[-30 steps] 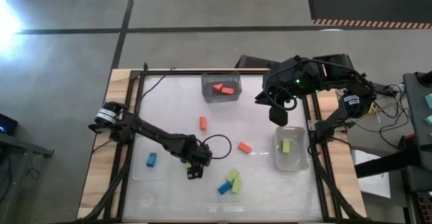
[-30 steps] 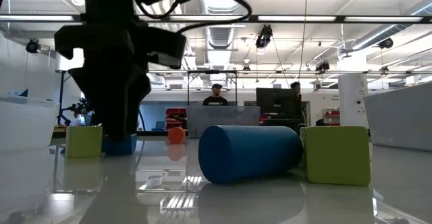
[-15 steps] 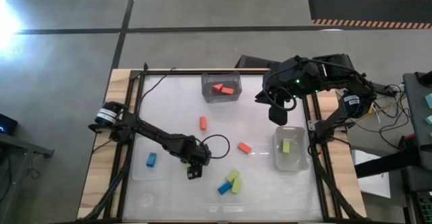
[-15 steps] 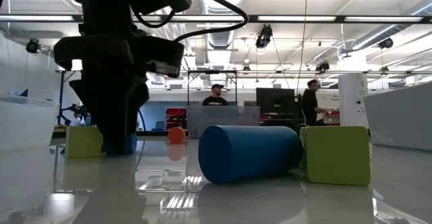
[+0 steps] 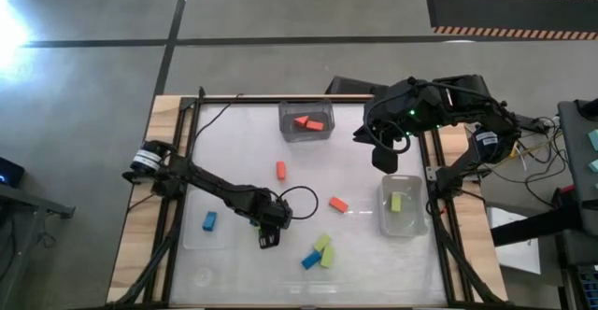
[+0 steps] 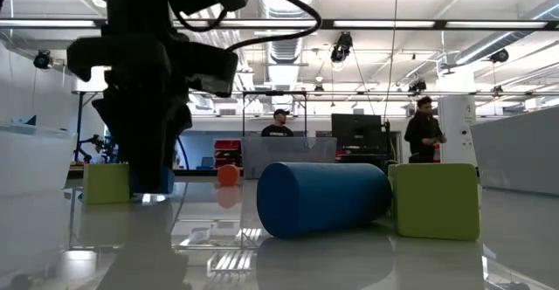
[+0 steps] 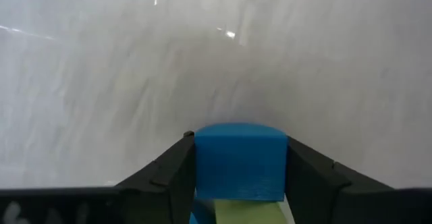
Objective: Sort & place blocks by color
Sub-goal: Put the blue block into the white bin
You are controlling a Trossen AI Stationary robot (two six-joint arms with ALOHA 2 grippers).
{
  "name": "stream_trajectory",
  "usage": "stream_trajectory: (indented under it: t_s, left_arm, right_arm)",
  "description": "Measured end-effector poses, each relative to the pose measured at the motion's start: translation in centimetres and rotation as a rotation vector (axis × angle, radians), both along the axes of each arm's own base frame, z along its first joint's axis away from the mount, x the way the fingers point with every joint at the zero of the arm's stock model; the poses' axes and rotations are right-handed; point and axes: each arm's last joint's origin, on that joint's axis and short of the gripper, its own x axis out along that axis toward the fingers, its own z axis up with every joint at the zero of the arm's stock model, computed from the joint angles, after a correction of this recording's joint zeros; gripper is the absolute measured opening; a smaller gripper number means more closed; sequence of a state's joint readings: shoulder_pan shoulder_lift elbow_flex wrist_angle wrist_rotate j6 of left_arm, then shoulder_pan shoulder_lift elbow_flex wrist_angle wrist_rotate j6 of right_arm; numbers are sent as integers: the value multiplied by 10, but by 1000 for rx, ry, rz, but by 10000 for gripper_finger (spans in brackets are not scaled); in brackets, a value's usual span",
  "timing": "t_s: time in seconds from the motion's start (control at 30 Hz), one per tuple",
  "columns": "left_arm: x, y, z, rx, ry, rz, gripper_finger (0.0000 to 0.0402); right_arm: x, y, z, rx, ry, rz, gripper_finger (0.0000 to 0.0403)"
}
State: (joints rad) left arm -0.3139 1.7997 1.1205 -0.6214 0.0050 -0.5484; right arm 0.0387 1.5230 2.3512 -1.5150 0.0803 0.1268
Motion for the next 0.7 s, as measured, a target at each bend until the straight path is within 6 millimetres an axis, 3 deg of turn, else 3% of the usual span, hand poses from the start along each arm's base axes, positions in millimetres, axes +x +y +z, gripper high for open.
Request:
stream_trajectory:
  t_s: [0.13, 0.4, 0.57, 0.7]
  left_arm:
    - [3, -1, 18, -2, -11, 0, 165]
    - [1, 0, 76, -10, -47, 36, 165]
    - [-23, 5, 108, -43, -55, 138, 165]
    - [-54, 14, 125, -72, 4, 271, 165]
  right_arm:
    - [0, 0, 0, -6, 0, 6, 43]
    - [0, 0, 0, -27, 2, 27, 43]
    - [0, 0, 0, -47, 4, 48, 43]
    - [0, 0, 0, -59, 3, 59, 43]
